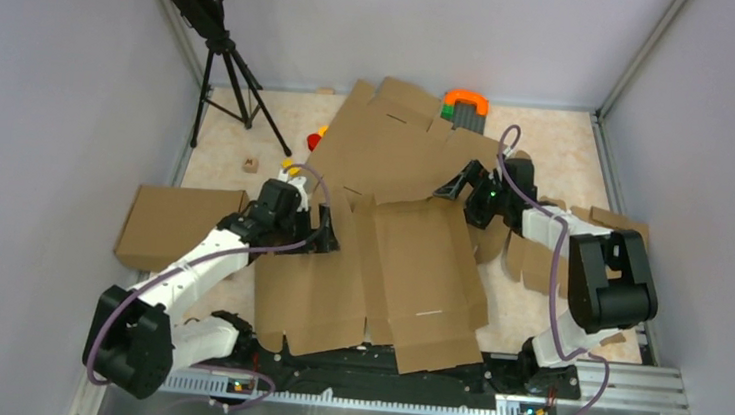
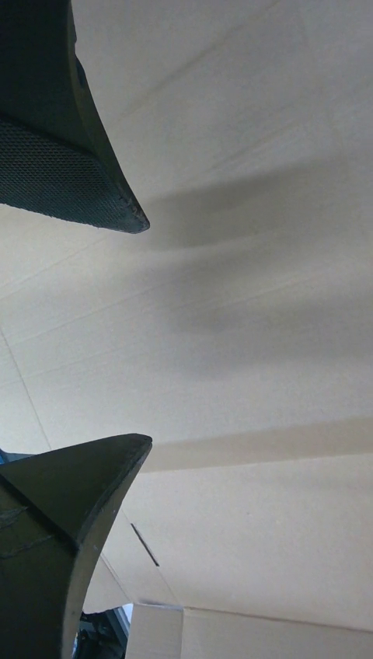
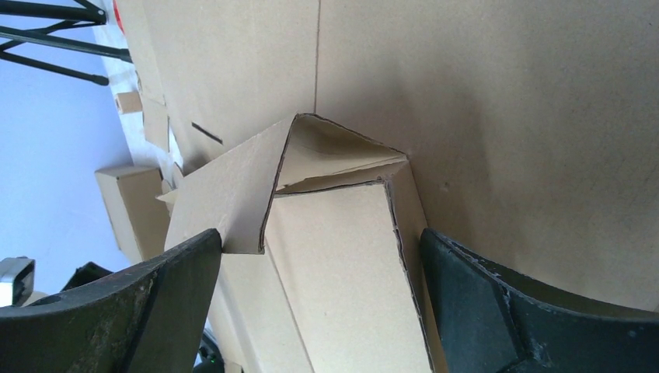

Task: Fold the paper box
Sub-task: Fold the paper box at the center of the board.

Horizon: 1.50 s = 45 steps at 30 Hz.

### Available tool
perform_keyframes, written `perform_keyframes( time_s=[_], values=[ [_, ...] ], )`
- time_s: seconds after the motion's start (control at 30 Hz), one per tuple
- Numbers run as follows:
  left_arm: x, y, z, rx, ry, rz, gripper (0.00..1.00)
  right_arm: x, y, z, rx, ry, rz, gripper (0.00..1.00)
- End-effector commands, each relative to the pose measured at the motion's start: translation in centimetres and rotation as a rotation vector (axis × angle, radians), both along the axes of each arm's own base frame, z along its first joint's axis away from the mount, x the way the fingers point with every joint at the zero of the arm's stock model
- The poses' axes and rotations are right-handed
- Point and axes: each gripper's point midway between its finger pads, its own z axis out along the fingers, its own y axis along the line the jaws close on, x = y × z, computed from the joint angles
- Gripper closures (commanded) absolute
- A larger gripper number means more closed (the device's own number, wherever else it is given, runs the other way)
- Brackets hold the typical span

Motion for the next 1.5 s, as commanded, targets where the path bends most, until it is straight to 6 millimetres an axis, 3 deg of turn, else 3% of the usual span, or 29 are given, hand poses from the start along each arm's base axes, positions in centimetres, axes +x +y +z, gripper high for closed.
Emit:
perform_keyframes(
  time_s=[0.0, 0.1, 0.2, 0.33, 0.43, 0.53, 0.63, 0.83, 0.93, 1.07, 1.23, 1.47],
  values=[
    [4.1, -2.3, 4.6, -0.069, -0.252, -0.105, 0.01, 1.1, 0.5, 1.2, 0.013, -0.043, 0.024, 0.03],
    [6.8, -3.1, 6.6, -0.071, -0.388, -0.128, 0.01, 1.1, 0.6, 1.2, 0.015, -0.044, 0.027, 0.03],
    [9.0, -3.5, 6.4, -0.006, -0.399, -0.152, 0.03, 1.1, 0.8, 1.2, 0.015, -0.042, 0.032, 0.03],
    [11.0, -5.5, 5.6, 0.049, -0.4, -0.233, 0.05, 1.1, 1.1, 1.3, 0.013, -0.042, 0.039, 0.02],
    [11.7, -6.7, 5.4, 0.052, -0.419, -0.297, 0.15, 1.1, 1.2, 1.2, 0.013, -0.04, 0.041, 0.02],
    [12.2, -7.1, 4.9, 0.066, -0.424, -0.333, 0.36, 1.0, 1.3, 1.2, 0.012, -0.037, 0.042, 0.02],
    [12.6, -7.1, 4.2, 0.083, -0.419, -0.346, 0.46, 1.1, 1.3, 1.2, 0.009, -0.037, 0.043, 0.02],
    [13.2, -7.2, 3.2, 0.098, -0.412, -0.344, 0.49, 1.0, 1.5, 1.2, 0.009, -0.035, 0.046, 0.02],
    [13.3, -7.1, 2.8, 0.114, -0.43, -0.363, 0.31, 1.0, 1.7, 1.3, 0.008, -0.038, 0.051, 0.02],
    [13.4, -7.9, 2.1, 0.119, -0.43, -0.458, 0.36, 1.0, 1.7, 1.2, 0.007, -0.034, 0.051, 0.02],
    [13.2, -8.8, 0.6, 0.118, -0.379, -0.568, 0.52, 1.0, 1.8, 1.2, 0.009, -0.035, 0.055, 0.02],
    [12.2, -9.4, 1.5, 0.073, -0.398, -0.606, 0.61, 1.0, 1.8, 1.2, 0.008, -0.03, 0.055, 0.02]
  ],
)
